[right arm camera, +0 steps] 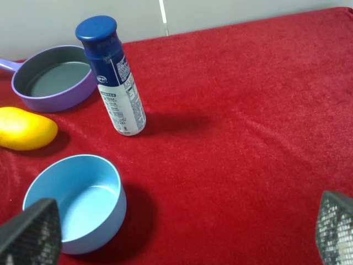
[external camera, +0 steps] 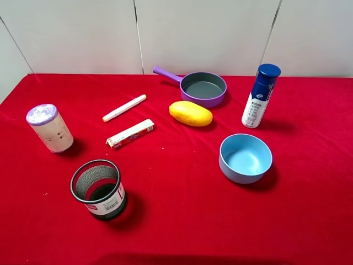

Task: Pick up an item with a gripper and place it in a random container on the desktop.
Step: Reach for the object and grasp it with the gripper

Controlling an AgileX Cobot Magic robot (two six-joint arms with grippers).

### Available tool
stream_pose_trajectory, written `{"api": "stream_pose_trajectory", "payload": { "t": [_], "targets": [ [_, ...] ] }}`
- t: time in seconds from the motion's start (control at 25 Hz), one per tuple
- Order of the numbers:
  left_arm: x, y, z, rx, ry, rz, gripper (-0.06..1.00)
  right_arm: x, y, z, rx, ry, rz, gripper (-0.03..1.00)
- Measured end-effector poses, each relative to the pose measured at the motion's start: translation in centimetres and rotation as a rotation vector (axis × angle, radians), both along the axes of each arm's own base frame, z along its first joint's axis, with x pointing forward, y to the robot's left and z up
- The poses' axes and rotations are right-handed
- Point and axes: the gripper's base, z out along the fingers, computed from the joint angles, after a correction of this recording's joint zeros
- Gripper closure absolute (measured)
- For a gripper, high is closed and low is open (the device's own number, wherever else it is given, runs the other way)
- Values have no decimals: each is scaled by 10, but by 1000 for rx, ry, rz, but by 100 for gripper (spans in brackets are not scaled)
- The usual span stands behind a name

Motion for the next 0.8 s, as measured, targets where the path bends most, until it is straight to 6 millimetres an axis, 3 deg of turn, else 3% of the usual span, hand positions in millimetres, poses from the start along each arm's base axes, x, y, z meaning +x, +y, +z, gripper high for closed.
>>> {"api": "stream_pose_trajectory", "payload": {
  "t": [0.8],
  "targets": [
    [0, 0, 0, 0, 0, 0, -4, 0, 0, 0, 0, 0, 0, 28]
  ]
}}
